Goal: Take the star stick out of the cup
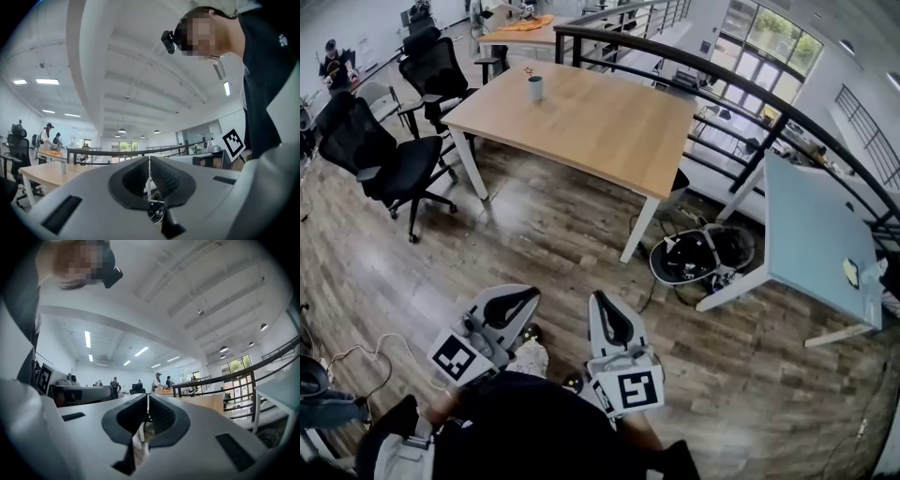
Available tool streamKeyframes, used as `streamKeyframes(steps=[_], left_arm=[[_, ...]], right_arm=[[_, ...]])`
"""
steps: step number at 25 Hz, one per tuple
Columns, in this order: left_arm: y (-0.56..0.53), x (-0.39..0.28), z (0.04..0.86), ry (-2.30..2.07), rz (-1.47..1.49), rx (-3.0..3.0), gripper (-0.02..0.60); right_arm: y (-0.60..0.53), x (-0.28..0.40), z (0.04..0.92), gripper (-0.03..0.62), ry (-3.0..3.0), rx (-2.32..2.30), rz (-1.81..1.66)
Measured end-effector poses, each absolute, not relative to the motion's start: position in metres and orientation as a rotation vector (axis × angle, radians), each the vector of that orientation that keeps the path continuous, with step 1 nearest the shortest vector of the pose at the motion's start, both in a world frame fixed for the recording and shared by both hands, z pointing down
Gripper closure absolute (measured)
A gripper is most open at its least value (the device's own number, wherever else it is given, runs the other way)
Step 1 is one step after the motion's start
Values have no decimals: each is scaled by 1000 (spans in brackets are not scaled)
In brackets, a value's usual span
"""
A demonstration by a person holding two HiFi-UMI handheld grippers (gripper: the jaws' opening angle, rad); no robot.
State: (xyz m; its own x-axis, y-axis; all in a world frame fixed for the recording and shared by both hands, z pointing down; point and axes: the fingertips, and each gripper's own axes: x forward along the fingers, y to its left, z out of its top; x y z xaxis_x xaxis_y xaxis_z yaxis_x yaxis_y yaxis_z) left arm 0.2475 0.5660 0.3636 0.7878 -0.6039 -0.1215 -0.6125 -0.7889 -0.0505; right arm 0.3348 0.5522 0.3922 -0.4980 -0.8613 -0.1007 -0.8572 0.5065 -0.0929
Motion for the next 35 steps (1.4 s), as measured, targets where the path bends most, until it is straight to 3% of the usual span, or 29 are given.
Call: streamKeyframes(steps=[9,14,35], left_arm=[[501,240,350,935,337,-2985,558],[456,218,367,968,214,-2950,558],[292,101,362,1004,163,-2889,558]], right_arm=[[494,330,377,568,2556,-1563,14],[461,314,368,568,2555,-1560,48],[294,180,365,568,2663,-1499,65]])
